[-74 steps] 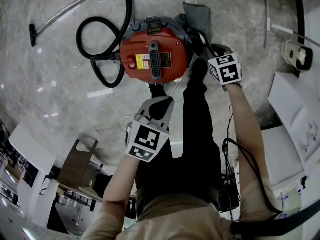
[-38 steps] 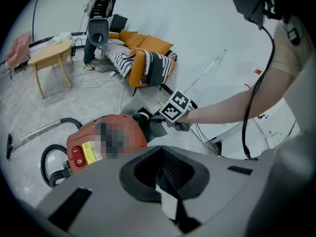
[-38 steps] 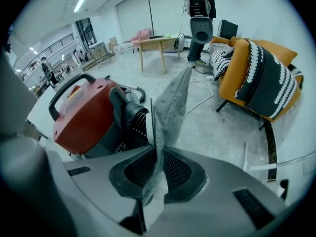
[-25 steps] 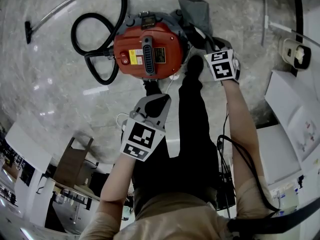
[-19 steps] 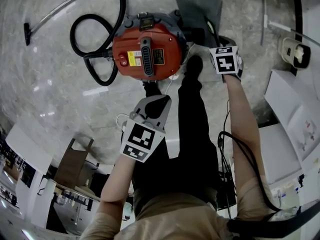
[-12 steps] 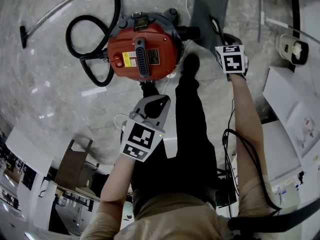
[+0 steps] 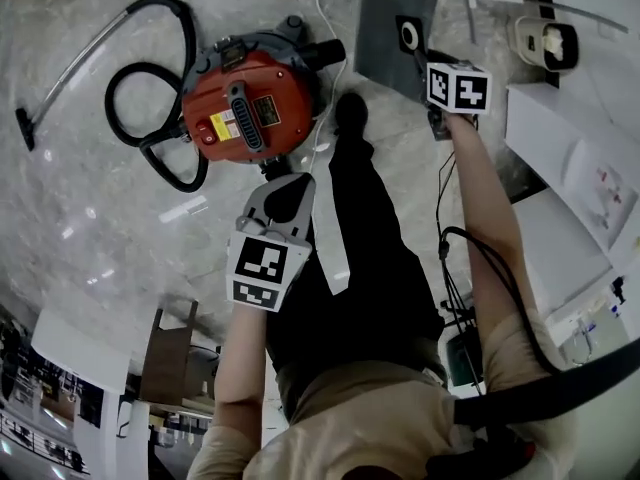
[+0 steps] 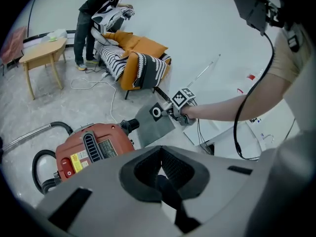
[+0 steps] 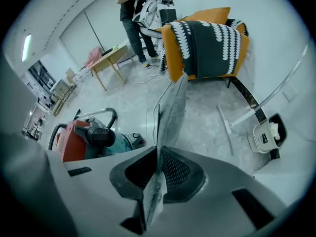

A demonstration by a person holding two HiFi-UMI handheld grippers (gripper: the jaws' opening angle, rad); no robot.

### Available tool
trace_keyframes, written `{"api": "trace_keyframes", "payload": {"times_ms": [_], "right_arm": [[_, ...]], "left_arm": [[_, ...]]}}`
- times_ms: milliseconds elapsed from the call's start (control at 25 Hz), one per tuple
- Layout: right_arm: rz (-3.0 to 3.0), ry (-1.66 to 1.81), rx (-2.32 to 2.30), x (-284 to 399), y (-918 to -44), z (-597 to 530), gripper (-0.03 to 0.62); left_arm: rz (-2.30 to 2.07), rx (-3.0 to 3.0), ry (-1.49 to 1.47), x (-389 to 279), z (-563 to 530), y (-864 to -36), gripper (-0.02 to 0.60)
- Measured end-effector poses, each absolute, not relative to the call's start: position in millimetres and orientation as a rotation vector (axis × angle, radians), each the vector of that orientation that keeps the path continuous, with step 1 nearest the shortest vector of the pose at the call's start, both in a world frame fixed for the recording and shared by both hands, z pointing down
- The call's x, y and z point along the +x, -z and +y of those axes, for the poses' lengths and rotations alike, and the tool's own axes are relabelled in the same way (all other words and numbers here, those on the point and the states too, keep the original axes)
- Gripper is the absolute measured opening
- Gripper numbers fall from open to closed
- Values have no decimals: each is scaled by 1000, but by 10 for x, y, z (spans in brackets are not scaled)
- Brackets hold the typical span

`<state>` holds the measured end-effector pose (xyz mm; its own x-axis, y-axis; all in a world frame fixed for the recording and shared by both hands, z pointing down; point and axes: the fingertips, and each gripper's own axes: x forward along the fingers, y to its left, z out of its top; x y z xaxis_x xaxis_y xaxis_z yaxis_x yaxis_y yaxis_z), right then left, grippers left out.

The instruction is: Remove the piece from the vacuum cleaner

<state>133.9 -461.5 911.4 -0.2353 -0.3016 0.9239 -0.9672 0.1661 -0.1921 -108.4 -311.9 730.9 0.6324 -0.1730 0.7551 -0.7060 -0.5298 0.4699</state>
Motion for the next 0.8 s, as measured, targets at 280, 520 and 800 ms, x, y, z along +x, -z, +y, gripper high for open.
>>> {"api": "trace_keyframes", "payload": {"times_ms": [280,520,800], "right_arm": [[-1613,-1154,1336,1726,-8761,-4378,29],[-1613,-1192,1391,1969,-8447,-4173,29],[-1588,-1264,1454,1893,-8049,-4056,29]], "left_arm": [[-712,2088,-866,-1232,-3086,-6942,3],[-752,2104,-904,-1219,-2969,-6686,3],[-793,2150,-974,-1521,-3221,-6325,3]]}}
